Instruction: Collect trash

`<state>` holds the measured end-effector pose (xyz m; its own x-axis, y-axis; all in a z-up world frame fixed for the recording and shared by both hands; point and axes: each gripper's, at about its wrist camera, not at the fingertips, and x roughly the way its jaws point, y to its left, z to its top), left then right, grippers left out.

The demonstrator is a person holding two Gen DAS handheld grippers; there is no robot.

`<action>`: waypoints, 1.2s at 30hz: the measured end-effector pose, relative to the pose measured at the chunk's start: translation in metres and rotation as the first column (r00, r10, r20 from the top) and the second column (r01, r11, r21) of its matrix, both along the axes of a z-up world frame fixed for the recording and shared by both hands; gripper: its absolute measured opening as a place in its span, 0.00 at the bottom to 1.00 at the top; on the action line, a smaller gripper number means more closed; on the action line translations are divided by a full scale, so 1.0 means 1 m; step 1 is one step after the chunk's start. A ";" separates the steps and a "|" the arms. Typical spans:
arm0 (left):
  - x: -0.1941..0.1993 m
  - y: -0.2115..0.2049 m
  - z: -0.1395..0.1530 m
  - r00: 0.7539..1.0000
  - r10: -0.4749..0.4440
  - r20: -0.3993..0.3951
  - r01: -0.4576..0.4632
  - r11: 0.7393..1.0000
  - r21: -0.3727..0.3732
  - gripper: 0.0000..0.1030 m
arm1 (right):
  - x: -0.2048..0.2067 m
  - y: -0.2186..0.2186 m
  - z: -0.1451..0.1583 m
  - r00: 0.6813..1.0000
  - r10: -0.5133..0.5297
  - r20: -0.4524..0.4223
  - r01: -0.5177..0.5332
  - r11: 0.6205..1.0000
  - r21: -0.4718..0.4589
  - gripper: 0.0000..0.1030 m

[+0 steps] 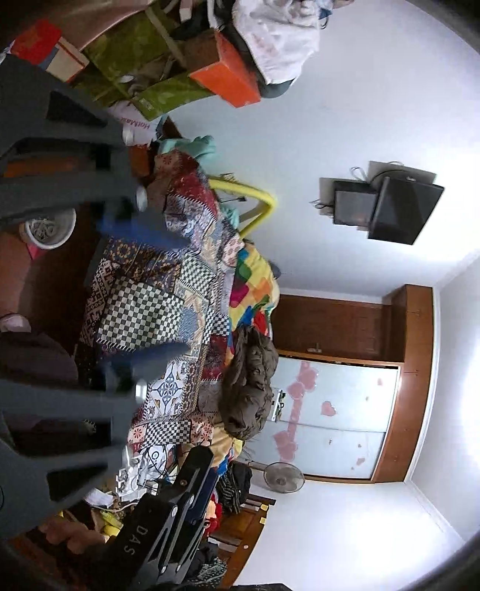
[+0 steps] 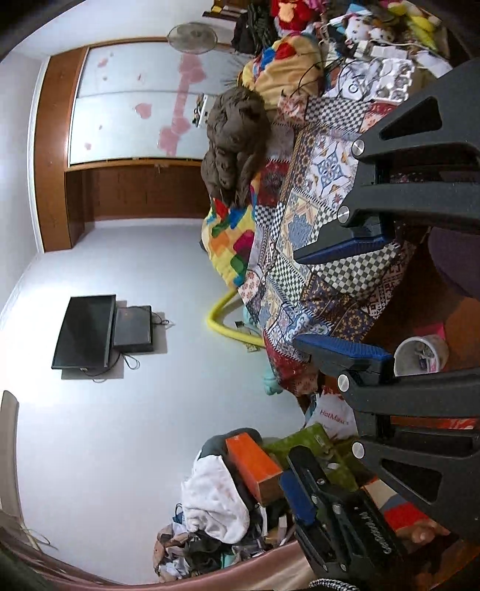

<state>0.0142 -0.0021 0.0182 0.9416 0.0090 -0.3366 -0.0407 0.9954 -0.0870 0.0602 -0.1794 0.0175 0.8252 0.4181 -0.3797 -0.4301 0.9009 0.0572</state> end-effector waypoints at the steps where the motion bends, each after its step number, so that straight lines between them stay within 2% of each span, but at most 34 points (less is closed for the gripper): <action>1: -0.005 -0.002 0.000 1.000 0.000 0.006 0.000 1.000 0.007 0.66 | -0.003 -0.001 0.000 1.000 -0.012 -0.002 0.012 1.000 0.005 0.51; 3: -0.011 -0.002 0.000 1.000 -0.004 0.012 0.004 1.000 0.008 0.77 | -0.010 -0.003 -0.001 0.999 -0.049 0.008 0.049 0.999 0.020 0.75; 4: -0.013 -0.001 0.000 1.000 -0.004 0.016 0.004 1.000 0.003 0.80 | -0.015 -0.008 -0.001 0.997 -0.072 0.020 0.071 0.997 0.022 0.79; 5: -0.014 0.000 0.000 1.000 -0.003 0.021 0.003 1.000 -0.002 0.86 | -0.020 -0.009 -0.001 0.994 -0.104 0.038 0.103 0.994 0.020 0.87; 6: -0.015 0.002 -0.001 1.000 -0.002 0.025 0.002 1.000 -0.007 0.89 | -0.022 -0.010 0.000 0.989 -0.135 0.054 0.134 0.991 0.017 0.95; 7: -0.016 0.003 -0.001 1.000 -0.001 0.029 0.001 1.000 -0.009 0.89 | -0.025 -0.012 0.001 0.984 -0.164 0.069 0.164 0.986 0.015 0.99; 9: -0.019 0.003 -0.001 1.000 0.001 0.029 -0.001 1.000 -0.005 0.89 | -0.029 -0.012 0.002 0.966 -0.234 0.109 0.233 0.972 0.017 1.00; 11: -0.021 0.004 -0.002 0.999 0.009 0.033 -0.009 1.000 -0.004 0.89 | -0.029 -0.012 0.003 0.960 -0.253 0.118 0.252 0.968 0.017 1.00; 17: -0.025 0.006 -0.005 0.999 0.018 0.029 -0.018 1.000 -0.010 0.89 | -0.023 -0.014 0.003 0.968 -0.240 0.070 0.238 0.971 0.032 1.00; 36: -0.026 0.014 -0.012 1.000 0.024 -0.001 -0.024 0.999 -0.023 0.89 | -0.040 -0.011 0.002 0.974 -0.215 0.064 0.214 0.977 0.020 1.00</action>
<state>-0.0121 0.0116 0.0064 0.9408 0.0235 -0.3380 -0.0642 0.9919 -0.1098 0.0198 -0.1903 0.0192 0.9192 0.2328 -0.3176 -0.2299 0.9721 0.0471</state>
